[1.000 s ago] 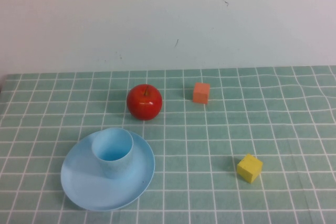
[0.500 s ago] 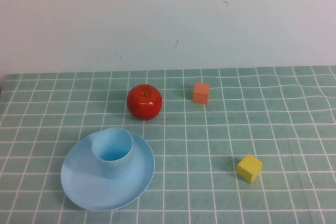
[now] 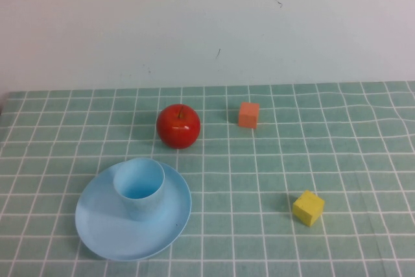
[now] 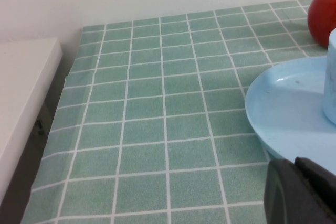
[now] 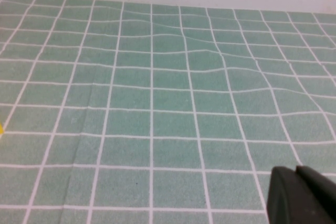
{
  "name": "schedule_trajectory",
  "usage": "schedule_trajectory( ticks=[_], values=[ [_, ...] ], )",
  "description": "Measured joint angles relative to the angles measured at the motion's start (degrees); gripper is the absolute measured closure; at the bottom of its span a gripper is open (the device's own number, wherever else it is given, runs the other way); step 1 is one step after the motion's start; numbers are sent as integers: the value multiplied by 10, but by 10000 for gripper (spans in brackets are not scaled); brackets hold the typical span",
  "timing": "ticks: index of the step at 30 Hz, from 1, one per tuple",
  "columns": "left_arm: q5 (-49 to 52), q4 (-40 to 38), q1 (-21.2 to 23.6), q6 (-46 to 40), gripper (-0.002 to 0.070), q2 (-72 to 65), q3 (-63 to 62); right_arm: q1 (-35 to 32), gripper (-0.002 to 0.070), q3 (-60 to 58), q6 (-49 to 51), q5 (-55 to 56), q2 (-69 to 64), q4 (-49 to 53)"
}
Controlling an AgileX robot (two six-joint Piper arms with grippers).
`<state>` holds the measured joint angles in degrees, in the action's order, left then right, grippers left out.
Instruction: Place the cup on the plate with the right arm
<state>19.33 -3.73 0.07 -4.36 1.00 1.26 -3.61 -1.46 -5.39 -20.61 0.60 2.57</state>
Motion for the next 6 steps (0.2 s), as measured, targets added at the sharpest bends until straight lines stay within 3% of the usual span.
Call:
schedule_trajectory(
  ticks=[6],
  values=[
    [0,0,0,76,678,0,0,0,679,0,0,0,0,0]
  ],
)
